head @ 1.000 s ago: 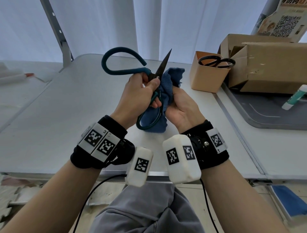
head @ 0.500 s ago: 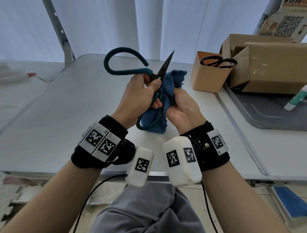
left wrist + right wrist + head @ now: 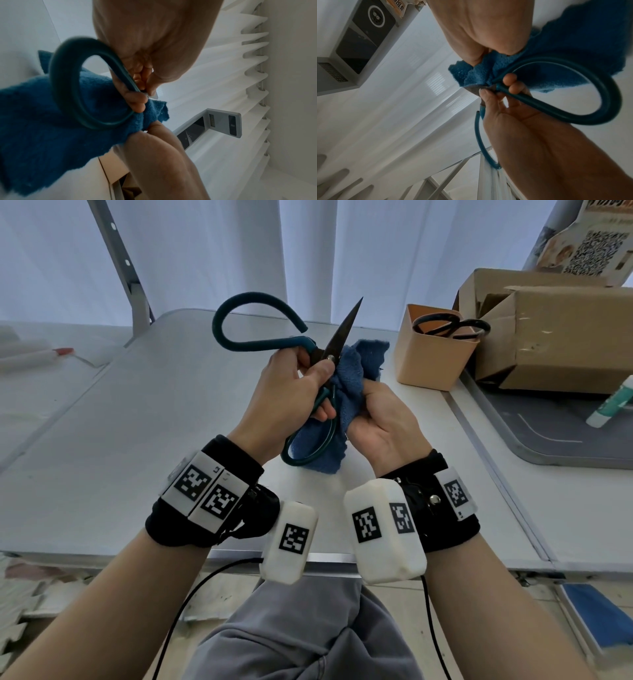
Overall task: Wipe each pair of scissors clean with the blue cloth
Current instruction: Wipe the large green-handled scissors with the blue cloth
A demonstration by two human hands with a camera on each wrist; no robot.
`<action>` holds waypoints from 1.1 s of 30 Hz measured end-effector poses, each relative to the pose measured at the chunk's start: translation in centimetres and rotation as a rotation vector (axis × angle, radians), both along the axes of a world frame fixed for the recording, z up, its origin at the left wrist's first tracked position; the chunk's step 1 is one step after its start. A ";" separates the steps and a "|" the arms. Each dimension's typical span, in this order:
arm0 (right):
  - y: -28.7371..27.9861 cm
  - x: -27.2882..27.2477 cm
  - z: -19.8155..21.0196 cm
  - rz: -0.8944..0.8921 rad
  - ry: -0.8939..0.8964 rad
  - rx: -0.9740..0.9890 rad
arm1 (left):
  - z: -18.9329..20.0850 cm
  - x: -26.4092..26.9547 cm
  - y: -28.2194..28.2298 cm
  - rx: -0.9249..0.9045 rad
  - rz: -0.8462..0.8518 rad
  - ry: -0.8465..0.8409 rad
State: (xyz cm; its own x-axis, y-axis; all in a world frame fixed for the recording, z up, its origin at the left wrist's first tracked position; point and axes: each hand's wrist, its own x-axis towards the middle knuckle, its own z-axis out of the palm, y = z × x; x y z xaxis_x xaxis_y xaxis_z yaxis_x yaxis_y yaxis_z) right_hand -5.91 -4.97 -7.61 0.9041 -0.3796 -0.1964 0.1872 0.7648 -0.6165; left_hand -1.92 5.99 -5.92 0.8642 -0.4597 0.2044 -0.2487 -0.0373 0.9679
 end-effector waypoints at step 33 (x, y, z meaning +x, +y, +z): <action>-0.5 -0.9 -0.3 -0.100 0.032 -0.075 | 0.6 -0.5 0.7 -0.074 -0.030 0.074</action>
State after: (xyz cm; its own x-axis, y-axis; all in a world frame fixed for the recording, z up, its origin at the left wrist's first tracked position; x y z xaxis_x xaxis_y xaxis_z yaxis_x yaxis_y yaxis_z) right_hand -6.86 -5.43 -7.89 0.8546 -0.4827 -0.1917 0.2400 0.6945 -0.6783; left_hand -2.44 6.66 -5.27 0.8644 -0.4713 0.1751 -0.1767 0.0414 0.9834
